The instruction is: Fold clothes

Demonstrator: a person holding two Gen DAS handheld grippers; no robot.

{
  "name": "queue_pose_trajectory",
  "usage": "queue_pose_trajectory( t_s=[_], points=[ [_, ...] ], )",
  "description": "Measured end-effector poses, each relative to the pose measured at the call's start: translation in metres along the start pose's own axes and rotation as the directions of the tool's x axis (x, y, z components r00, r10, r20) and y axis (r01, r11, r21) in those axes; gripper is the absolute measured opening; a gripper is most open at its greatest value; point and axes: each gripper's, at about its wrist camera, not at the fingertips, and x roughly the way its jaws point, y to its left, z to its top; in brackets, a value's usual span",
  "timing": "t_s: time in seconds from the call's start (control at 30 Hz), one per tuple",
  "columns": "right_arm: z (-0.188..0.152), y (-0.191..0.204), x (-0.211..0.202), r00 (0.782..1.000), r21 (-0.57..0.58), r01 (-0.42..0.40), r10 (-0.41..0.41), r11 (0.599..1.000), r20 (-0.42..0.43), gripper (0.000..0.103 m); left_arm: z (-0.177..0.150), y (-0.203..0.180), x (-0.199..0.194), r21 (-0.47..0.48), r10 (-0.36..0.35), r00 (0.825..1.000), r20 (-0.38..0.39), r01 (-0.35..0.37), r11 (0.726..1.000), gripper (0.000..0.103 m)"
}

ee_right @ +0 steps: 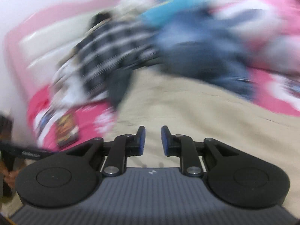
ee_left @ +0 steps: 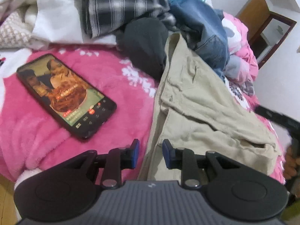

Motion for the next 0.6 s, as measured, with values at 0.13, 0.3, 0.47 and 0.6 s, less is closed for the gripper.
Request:
queue_pose_trajectory(
  t_s=[0.13,0.3,0.47,0.6],
  points=[
    [-0.026,-0.078,-0.096,0.965,0.275,0.218,-0.25,0.937,0.086,0.03,0.005,-0.012,-0.006,0.027,0.04,0.999,0.029,-0.041,0.999,0.027],
    [-0.079,-0.156,-0.193,0.885,0.602,0.299,-0.451,0.741,0.116,0.044,0.012,-0.035,-0.007,0.066,0.053,0.997,0.056,-0.057,0.996,0.032],
    [-0.133,-0.22,-0.228,0.864,0.827,0.175,-0.487,0.534,0.132,0.048,0.013,-0.084,0.029,0.174,0.008,1.0,0.018,-0.011,0.985,0.035],
    [-0.153,-0.269,-0.231,0.86,0.902,0.096,-0.491,0.421,0.138,0.049,0.01,-0.118,0.065,0.249,0.025,1.0,-0.014,-0.02,0.968,0.036]
  ],
)
